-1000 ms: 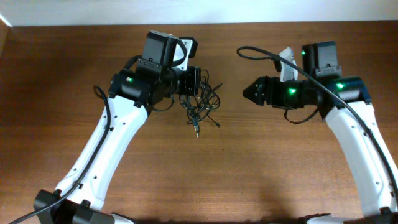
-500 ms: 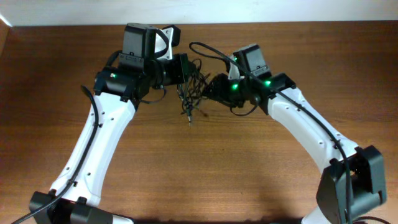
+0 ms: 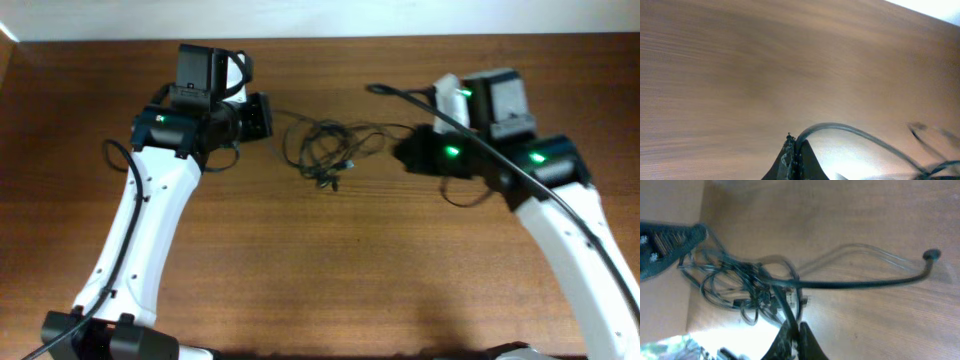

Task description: Untangle cables

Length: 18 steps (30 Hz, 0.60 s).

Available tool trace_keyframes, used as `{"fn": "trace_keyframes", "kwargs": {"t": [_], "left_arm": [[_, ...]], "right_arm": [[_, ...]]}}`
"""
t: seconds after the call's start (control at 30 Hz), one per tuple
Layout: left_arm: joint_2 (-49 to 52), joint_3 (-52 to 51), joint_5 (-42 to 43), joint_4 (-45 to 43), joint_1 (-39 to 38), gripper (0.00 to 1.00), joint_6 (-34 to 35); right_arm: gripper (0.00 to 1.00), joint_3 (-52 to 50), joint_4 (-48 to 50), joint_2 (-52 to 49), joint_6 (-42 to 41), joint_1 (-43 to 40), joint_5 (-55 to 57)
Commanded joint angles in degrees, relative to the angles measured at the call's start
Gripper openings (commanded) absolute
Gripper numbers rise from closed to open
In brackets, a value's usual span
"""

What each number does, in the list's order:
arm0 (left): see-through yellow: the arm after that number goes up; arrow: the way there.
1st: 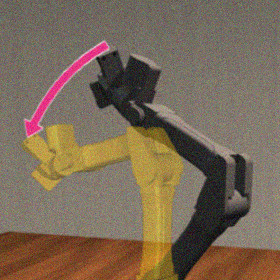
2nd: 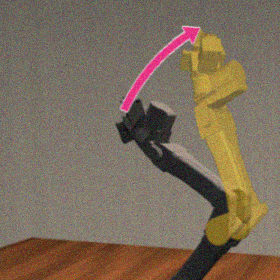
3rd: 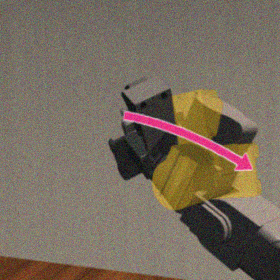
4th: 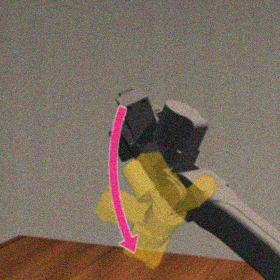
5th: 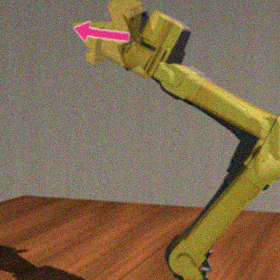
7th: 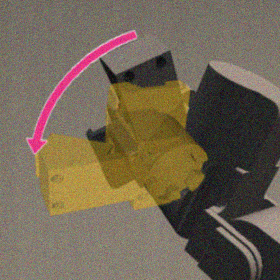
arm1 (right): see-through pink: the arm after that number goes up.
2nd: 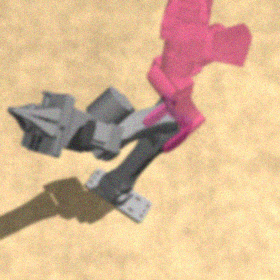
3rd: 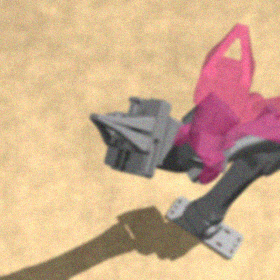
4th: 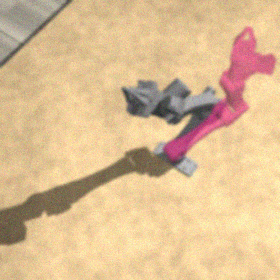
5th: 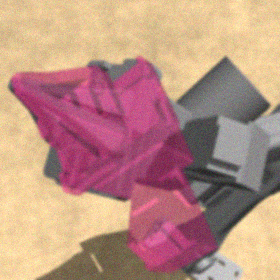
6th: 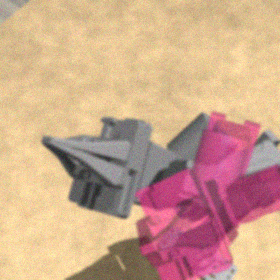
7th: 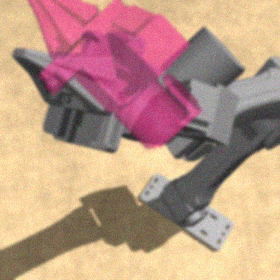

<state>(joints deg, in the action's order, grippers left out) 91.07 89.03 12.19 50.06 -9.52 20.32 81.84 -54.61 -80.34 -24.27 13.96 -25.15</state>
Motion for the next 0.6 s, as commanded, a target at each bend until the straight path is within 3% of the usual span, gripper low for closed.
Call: {"fn": "trace_keyframes", "kwargs": {"t": [0.0, 0.1, 0.23, 0.27, 0.3, 0.33, 0.37, 0.43, 0.57], "left_arm": [[-0.66, 0.79, -23.74, 0.79, 4.11, 0.0, -1.75], [-0.66, 0.79, -25.55, 0.76, 4.11, 0.0, -2.45], [-0.66, 0.79, -4.17, -1.84, 4.04, 0.0, -5.97], [-0.66, 0.79, 8.44, -3.34, 4.04, 0.0, -7.19], [-0.66, 0.79, 14.93, -4.09, 4.04, 0.0, -7.19], [-0.66, 0.79, 19.15, -4.61, 4.04, 0.0, -7.17], [-0.66, 0.79, 23.52, -4.98, 3.8, 0.0, -6.8], [-0.66, 0.79, 23.89, -5.55, 2.84, 0.0, -1.33], [-0.66, 0.79, 24.11, -6.75, 2.27, 0.0, 2.19]], "right_arm": [[0.04, -0.17, -4.5, 5.9, 3.8, -8.2, 6.21], [0.04, -0.17, -8.04, 7.8, 5.29, -15.06, 4.66], [0.05, -0.17, -7.78, 7.48, 6.32, -13.79, 1.11], [0.41, -0.2, -7.06, 7.02, 6.29, -12.22, -0.04], [0.62, -0.2, -6.14, 6.34, 6.29, -11.15, -1.9], [0.72, -0.2, -4.48, 5.18, 6.29, -9.57, -4.57], [0.89, -0.2, -2.45, 3.67, 6.25, -7.54, -6.93], [0.93, -0.2, 2.91, -0.76, 1.44, -2.05, -7.85], [0.87, -0.2, 13.4, -10.16, -9.97, 4.59, -7.82]]}}
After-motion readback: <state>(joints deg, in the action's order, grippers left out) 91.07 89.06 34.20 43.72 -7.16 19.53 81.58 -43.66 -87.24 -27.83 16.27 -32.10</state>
